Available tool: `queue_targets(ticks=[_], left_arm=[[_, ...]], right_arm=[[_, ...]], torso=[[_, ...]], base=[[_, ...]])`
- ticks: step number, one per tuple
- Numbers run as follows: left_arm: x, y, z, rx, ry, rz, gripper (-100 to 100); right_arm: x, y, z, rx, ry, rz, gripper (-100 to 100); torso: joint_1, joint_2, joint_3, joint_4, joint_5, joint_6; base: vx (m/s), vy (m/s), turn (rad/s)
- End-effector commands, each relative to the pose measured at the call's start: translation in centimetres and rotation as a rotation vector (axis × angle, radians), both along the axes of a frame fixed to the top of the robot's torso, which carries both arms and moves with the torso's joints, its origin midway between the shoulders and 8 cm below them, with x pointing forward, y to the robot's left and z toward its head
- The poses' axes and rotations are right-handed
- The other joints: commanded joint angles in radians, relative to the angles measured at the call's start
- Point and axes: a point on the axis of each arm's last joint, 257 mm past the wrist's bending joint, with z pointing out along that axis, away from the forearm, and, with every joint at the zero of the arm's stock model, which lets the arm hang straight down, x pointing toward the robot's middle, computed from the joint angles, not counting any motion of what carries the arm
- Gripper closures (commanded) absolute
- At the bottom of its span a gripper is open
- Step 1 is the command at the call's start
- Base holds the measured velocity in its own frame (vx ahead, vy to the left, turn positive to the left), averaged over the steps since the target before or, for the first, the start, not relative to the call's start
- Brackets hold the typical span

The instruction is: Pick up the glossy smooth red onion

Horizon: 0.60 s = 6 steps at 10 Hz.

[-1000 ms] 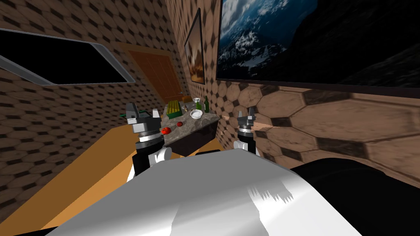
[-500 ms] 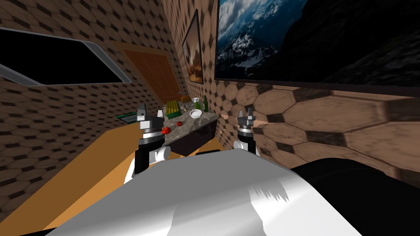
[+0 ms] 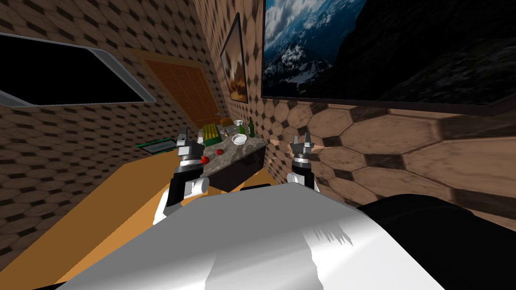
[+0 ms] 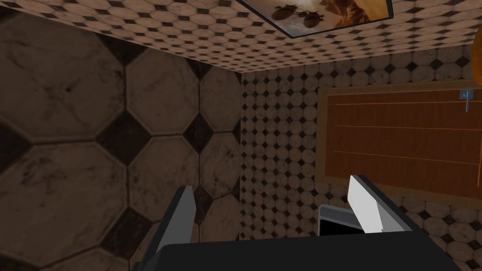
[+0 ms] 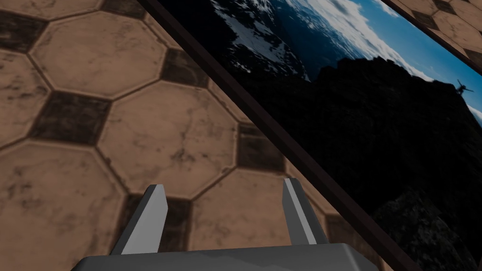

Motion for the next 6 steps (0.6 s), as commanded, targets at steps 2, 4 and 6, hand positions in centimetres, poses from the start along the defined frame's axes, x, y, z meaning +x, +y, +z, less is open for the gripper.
queue_targets(ticks=[2,4,6], left_arm=[[1.5,0.7,-1.5,-0.018,0.070,0.010,-100],[2.4,1.2,-2.4,-0.031,0.112,0.017,-100],[3.2,1.6,-3.5,-0.045,0.154,0.024,-100]], right_arm=[[0.0,0.0,0.0,0.000,0.000,0.000,0],[0.0,0.0,0.0,0.000,0.000,0.000,0],[0.0,0.0,0.0,0.000,0.000,0.000,0]], torso=[[0.000,-0.001,0.000,0.000,0.000,0.000],[-0.001,-0.002,-0.001,0.000,0.000,0.000],[0.000,-0.001,-0.001,0.000,0.000,0.000]], base=[[-0.025,0.026,-0.044],[-0.020,0.022,-0.048],[-0.024,0.023,-0.054]])
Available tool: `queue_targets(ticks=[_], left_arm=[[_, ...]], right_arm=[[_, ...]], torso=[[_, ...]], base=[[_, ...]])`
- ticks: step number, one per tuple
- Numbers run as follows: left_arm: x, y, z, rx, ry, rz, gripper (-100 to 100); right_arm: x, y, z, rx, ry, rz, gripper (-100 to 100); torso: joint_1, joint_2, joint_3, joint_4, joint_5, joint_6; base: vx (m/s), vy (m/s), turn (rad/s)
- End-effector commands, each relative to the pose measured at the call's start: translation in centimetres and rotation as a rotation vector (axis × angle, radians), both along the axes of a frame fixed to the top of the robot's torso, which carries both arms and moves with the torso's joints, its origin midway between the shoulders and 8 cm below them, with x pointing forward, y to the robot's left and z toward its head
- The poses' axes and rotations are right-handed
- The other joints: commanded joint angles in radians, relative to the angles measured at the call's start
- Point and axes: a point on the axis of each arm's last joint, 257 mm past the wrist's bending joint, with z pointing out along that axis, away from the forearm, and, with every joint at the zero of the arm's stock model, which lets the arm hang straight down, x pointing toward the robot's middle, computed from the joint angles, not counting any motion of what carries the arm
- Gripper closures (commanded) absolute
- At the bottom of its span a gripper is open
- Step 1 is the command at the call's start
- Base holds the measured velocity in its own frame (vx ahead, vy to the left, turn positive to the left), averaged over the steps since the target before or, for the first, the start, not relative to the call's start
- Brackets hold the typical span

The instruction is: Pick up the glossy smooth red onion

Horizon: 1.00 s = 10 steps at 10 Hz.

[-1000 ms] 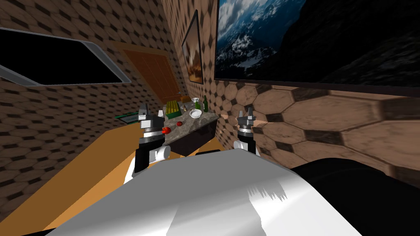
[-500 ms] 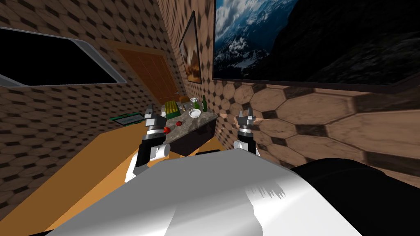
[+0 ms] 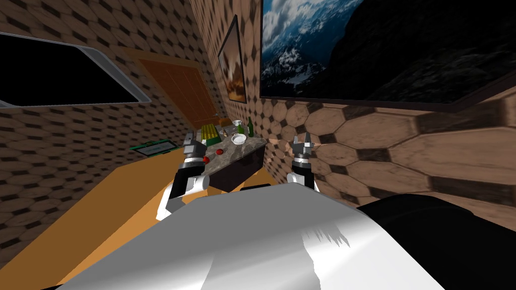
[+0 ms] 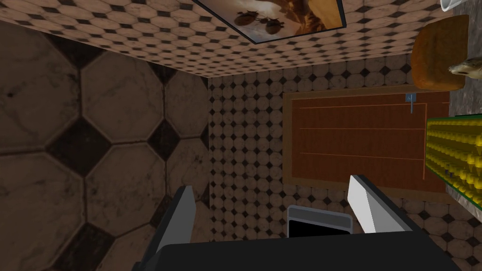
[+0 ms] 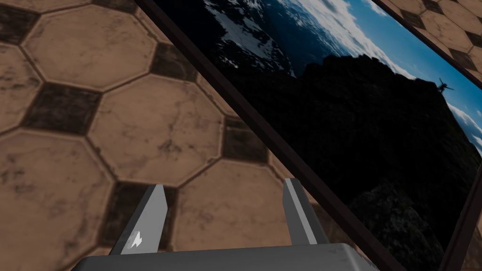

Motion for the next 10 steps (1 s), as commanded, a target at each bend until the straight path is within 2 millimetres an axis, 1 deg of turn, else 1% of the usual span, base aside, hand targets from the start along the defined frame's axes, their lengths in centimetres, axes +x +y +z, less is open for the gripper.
queue_targets(ticks=[1,2,3,4,5,6,7,8,9,10], left_arm=[[0.5,0.4,-0.6,-0.010,0.028,0.005,-100],[1.3,0.7,-1.5,-0.024,0.061,0.010,-100],[1.4,0.8,-1.7,-0.026,0.071,0.012,-100],[2.1,1.2,-2.6,-0.042,0.104,0.016,-100],[2.2,1.2,-2.9,-0.045,0.115,0.019,-100],[2.9,1.6,-3.9,-0.063,0.155,0.024,-100],[3.0,1.6,-4.0,-0.064,0.160,0.025,-100],[3.6,1.9,-4.9,-0.083,0.192,0.028,-100],[3.7,2.0,-5.2,-0.085,0.205,0.031,-100],[4.4,2.2,-6.2,-0.105,0.239,0.033,-100]], right_arm=[[0.0,0.0,0.0,0.000,0.000,0.000,0],[0.0,0.0,0.0,0.000,0.000,0.000,0],[0.0,0.0,0.0,0.000,0.000,0.000,0],[0.0,0.0,0.0,0.000,0.000,0.000,0],[0.0,0.0,0.0,0.000,0.000,0.000,0],[0.0,0.0,0.0,0.000,0.000,0.000,0],[0.0,0.0,0.0,0.000,0.000,0.000,0],[0.0,0.0,0.0,0.000,0.000,0.000,0],[0.0,0.0,0.0,0.000,0.000,0.000,0],[0.0,0.0,0.0,0.000,0.000,0.000,0]], torso=[[0.000,0.000,0.000,0.000,0.000,0.000],[0.000,0.000,0.000,0.000,0.000,0.000],[0.000,0.000,0.000,0.000,0.000,0.000],[0.000,0.000,0.000,0.000,0.000,0.000],[0.000,0.000,0.000,0.000,0.000,0.000],[0.000,0.000,0.000,0.000,0.000,0.000],[0.000,0.000,0.000,0.000,0.000,0.000],[0.000,-0.001,0.000,0.000,0.000,0.000],[0.000,-0.001,0.000,0.000,0.000,0.000],[0.000,-0.001,0.000,0.000,0.000,0.000]], base=[[-0.019,0.020,-0.028],[-0.027,0.027,-0.054],[-0.023,0.021,-0.035],[-0.022,0.027,-0.063],[-0.019,0.023,-0.036],[-0.019,0.025,-0.054],[-0.017,0.023,-0.035],[-0.017,0.023,-0.059],[-0.015,0.024,-0.031],[-0.025,0.024,-0.054]])
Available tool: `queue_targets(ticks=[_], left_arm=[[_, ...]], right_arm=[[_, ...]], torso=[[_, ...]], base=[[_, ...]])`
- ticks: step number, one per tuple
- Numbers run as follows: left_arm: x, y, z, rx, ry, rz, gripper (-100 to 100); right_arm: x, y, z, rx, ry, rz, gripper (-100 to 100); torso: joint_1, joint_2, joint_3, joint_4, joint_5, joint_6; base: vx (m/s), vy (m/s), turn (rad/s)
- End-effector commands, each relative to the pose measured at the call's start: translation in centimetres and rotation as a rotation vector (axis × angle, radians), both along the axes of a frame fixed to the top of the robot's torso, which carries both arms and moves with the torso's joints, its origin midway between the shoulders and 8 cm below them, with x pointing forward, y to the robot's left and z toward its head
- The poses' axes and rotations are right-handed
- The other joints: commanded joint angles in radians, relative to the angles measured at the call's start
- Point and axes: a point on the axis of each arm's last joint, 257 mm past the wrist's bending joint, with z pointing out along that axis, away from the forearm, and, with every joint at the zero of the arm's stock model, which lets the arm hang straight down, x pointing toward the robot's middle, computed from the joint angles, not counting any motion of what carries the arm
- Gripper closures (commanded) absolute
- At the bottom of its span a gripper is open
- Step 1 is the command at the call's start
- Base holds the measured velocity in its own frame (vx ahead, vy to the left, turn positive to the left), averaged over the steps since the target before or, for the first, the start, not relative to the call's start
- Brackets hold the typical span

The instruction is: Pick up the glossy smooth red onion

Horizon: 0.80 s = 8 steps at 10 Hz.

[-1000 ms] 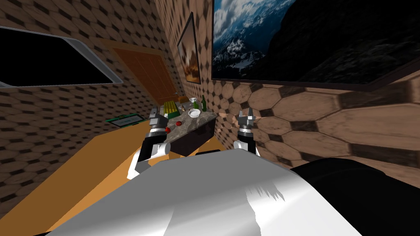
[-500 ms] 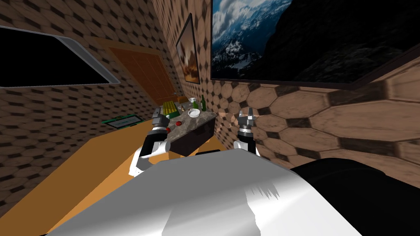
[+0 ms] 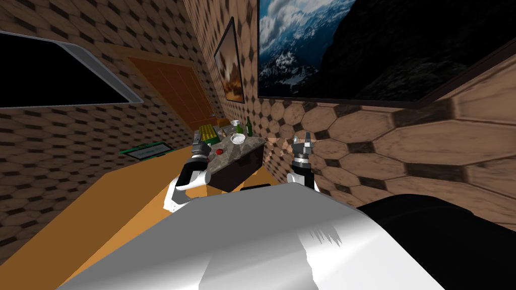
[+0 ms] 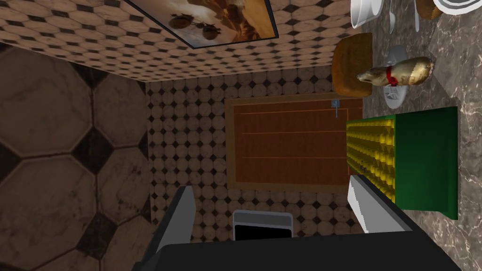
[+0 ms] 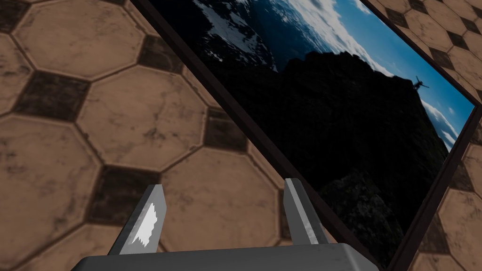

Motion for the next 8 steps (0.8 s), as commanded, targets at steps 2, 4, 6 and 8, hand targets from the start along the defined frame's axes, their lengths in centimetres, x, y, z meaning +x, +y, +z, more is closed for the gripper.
queue_targets(ticks=[2,4,6,8], left_arm=[[0.9,0.4,-1.9,-0.034,0.067,0.007,-100],[1.6,0.6,-3.1,-0.056,0.112,0.010,-100],[2.2,0.7,-4.5,-0.079,0.160,0.013,-100],[2.7,0.7,-5.7,-0.101,0.202,0.015,-100]], right_arm=[[0.0,0.0,0.0,0.000,0.000,0.000,0],[0.0,0.0,0.0,0.000,0.000,0.000,0],[0.0,0.0,0.0,0.000,0.000,0.000,0],[0.0,0.0,0.0,0.000,0.000,0.000,0]], torso=[[0.000,0.000,0.000,0.000,0.000,0.000],[0.000,0.000,0.000,0.000,0.000,0.000],[0.000,-0.001,0.000,0.000,0.000,0.000],[0.000,-0.001,0.000,0.000,0.000,0.000]], base=[[-0.022,0.027,-0.042],[-0.017,0.030,-0.036],[-0.013,0.028,-0.037],[-0.013,0.028,-0.037]])
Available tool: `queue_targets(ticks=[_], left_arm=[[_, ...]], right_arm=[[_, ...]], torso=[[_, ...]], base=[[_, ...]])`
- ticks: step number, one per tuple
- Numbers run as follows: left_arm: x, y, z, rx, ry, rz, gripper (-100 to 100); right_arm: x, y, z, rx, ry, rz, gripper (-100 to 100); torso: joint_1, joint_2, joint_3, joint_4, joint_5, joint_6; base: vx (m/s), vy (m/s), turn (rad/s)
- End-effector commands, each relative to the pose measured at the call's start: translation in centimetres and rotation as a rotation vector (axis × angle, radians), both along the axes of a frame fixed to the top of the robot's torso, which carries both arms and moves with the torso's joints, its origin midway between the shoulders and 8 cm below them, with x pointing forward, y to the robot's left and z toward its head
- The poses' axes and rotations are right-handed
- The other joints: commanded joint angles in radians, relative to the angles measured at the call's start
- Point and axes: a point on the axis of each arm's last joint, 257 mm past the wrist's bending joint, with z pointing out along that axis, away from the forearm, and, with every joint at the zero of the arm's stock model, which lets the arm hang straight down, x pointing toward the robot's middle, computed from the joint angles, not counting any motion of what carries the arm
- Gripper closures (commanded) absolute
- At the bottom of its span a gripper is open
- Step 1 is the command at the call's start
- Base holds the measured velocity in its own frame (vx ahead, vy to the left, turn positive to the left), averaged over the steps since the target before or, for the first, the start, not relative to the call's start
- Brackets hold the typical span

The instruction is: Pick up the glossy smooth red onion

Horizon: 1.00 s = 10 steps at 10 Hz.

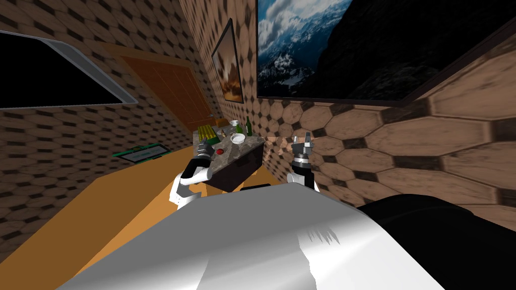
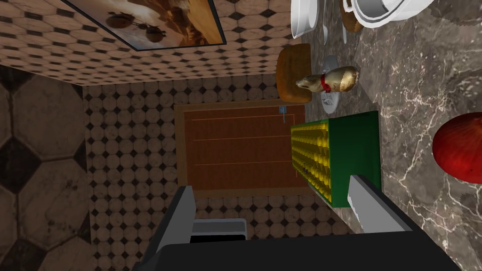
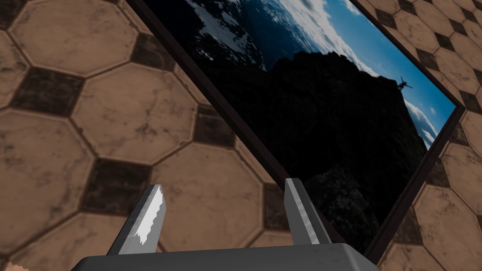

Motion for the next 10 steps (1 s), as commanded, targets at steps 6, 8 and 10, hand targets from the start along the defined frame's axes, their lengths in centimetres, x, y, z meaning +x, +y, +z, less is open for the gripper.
queue_targets(ticks=[6,8,10], left_arm=[[1.5,-0.3,-4.5,-0.074,0.156,0.001,-100],[1.8,-0.5,-5.6,-0.091,0.197,-0.001,-100],[2.4,-1.0,-7.7,-0.121,0.270,-0.009,-100]], right_arm=[[0.0,0.0,0.0,0.000,0.000,0.000,0],[0.0,0.0,0.0,0.000,0.000,0.000,0],[0.0,0.0,0.0,0.000,0.000,0.000,0]], torso=[[0.000,0.000,0.000,0.000,0.000,0.000],[0.001,-0.001,-0.001,0.000,0.000,0.000],[0.001,-0.001,-0.001,0.000,0.000,0.000]], base=[[-0.006,0.030,-0.027],[0.004,0.043,-0.033],[0.006,0.042,-0.027]])
